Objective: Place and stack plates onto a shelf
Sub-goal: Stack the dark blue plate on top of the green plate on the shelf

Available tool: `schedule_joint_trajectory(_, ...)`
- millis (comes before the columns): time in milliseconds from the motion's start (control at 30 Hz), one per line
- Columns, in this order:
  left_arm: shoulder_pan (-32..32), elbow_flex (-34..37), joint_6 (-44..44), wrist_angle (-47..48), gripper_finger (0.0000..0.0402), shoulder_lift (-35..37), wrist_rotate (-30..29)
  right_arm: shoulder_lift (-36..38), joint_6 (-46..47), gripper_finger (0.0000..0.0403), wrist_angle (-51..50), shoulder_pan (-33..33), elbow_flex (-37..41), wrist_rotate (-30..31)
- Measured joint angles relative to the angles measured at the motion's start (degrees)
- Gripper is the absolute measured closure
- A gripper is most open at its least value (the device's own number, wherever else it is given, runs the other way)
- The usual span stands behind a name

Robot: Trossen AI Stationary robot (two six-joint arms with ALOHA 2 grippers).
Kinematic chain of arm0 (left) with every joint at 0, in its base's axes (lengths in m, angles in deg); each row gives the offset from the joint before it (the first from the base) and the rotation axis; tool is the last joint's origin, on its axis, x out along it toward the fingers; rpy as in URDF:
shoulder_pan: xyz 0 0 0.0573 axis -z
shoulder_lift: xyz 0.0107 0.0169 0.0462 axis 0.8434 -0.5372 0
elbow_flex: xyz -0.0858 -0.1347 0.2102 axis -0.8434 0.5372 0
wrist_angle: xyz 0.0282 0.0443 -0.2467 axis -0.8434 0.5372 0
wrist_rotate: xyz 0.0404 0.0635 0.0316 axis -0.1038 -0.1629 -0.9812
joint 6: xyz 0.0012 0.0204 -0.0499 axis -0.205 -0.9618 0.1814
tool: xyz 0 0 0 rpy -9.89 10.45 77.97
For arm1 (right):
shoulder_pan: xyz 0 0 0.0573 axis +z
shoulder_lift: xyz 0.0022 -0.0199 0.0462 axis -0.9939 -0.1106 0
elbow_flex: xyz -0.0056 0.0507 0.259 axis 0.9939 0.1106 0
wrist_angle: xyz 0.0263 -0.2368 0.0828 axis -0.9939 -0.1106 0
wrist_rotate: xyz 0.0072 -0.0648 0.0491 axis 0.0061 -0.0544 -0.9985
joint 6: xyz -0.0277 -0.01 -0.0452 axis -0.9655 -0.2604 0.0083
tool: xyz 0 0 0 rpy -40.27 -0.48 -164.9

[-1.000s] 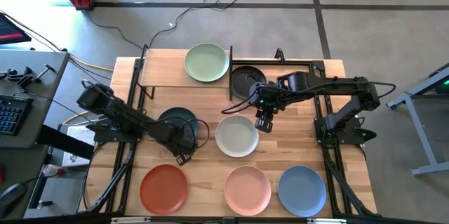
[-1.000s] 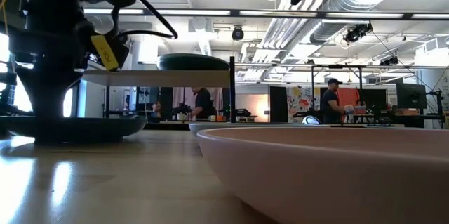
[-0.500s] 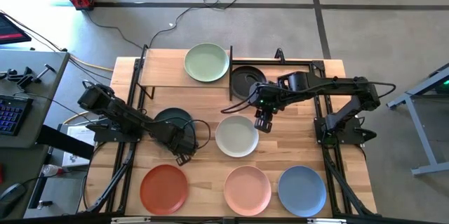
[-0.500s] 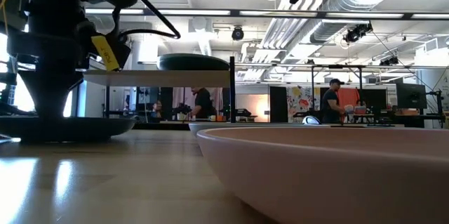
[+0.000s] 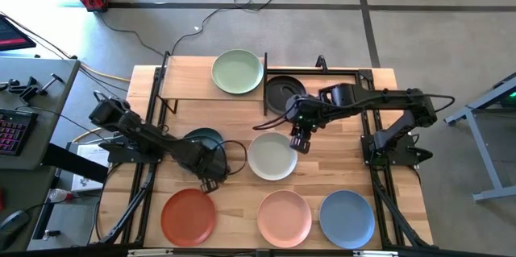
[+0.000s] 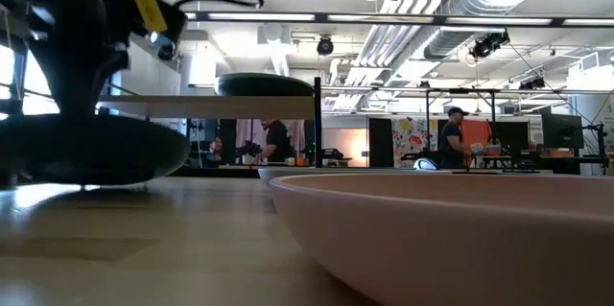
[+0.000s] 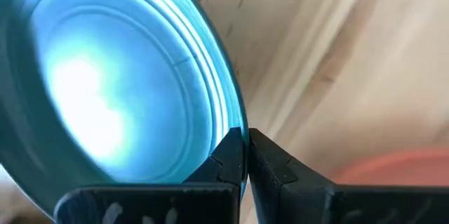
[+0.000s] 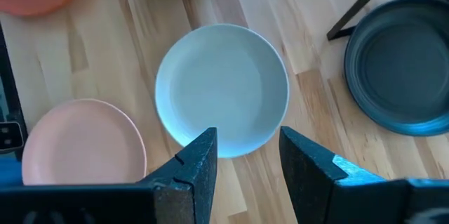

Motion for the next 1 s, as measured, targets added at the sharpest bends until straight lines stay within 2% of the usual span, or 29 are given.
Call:
schedule_joint_trajectory(333,4.8,-10.3,-2.4,11.9,0.0401,0.0,-3.8,-1.2,0.5,0.0266,2.4,2.0,-0.1,2.5)
schedule_joint_trajectory(633,10.0,-16.9,-7.2,18.6,0.0401,0.0,-6.9,-3.7,10.0,0.0213,4.4,2.0,-0.1,3.5)
schedule_joint_trajectory(1000,13.6,-21.0,-14.2,22.1,0.0401,0.0,-11.2,-4.0,19.6,0.0211,13.6,-0.6,-0.1,4.5)
